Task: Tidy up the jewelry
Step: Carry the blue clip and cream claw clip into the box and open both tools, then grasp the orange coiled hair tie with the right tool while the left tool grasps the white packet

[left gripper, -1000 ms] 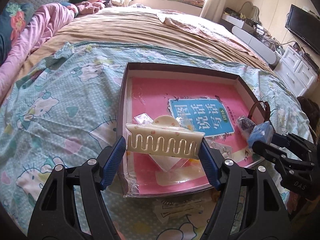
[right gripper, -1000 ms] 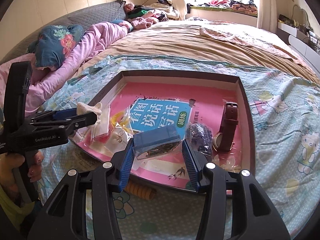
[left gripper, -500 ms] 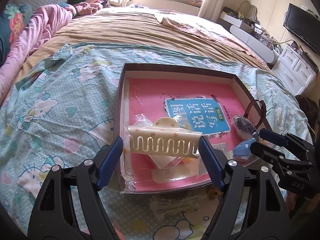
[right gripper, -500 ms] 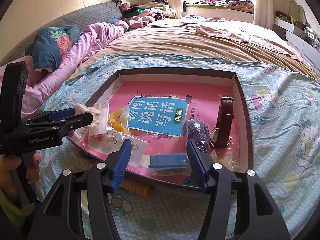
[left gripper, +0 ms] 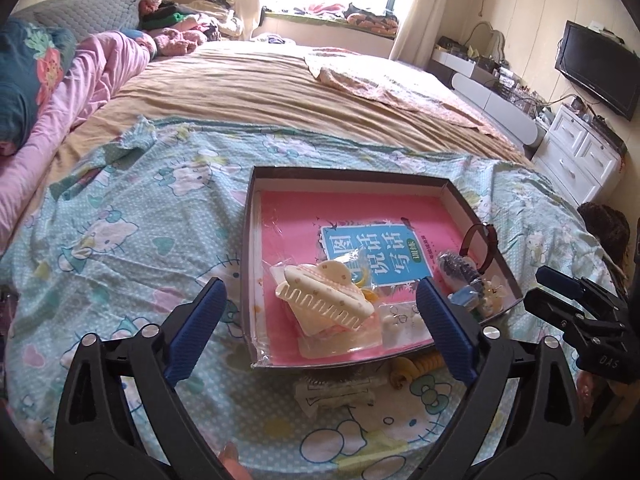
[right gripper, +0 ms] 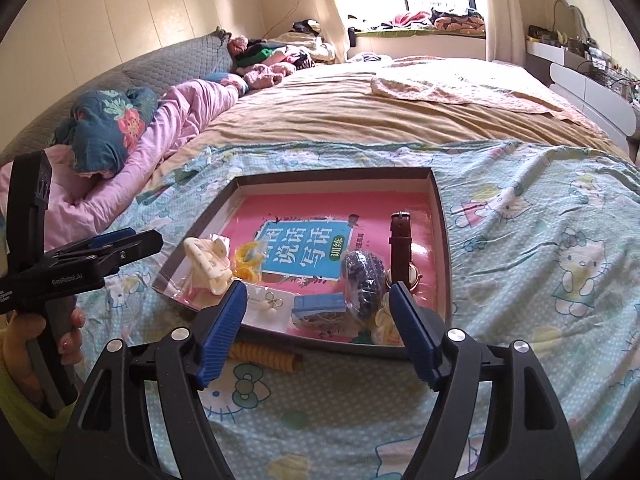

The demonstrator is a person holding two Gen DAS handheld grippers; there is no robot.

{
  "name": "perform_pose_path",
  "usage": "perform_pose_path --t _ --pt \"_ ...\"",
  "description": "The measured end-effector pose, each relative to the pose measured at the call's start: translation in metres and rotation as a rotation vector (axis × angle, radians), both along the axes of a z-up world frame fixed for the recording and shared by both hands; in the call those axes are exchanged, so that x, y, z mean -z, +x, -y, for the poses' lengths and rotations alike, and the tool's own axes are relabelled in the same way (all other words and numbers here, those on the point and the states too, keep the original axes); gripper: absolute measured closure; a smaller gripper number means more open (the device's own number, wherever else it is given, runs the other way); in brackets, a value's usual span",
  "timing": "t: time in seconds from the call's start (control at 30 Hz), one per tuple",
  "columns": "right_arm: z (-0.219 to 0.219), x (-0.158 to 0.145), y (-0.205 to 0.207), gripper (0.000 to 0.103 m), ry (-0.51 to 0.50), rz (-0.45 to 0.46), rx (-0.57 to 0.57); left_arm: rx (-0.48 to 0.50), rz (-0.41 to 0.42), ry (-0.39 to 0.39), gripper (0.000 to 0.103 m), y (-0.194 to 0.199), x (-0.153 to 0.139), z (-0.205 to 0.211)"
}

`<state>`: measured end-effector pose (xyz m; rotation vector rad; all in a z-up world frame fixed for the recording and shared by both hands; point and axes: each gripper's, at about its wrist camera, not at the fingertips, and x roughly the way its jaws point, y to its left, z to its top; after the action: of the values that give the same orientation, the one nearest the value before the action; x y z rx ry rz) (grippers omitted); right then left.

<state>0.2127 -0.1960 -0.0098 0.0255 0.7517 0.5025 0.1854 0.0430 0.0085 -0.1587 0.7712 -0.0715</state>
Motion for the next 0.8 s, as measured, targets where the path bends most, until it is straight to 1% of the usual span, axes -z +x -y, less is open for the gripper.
perform_pose_path --t 0.2,0.43,0.57,0.8 --pt "0.002 -0.012 -0.019 0.027 -0.010 0.035 -0.020 -0.026 0.017 0.019 0.010 -0.019 -0.010 -0.005" --pt "0.001 -0.014 -0.037 0.026 -0.024 0.042 -0.045 -0.055 -0.001 0.064 0.010 -0.037 -0.006 -0.008" --pt "-0.001 -0.009 -0.043 0.026 -0.024 0.029 -0.056 -0.076 -0.019 0.073 0.010 -0.049 0.001 -0.015" --pt "-0.019 0.011 -0.050 0.026 -0.050 -0.017 -0.101 -0.105 -0.071 0.078 0.010 -0.063 0.017 -0.029"
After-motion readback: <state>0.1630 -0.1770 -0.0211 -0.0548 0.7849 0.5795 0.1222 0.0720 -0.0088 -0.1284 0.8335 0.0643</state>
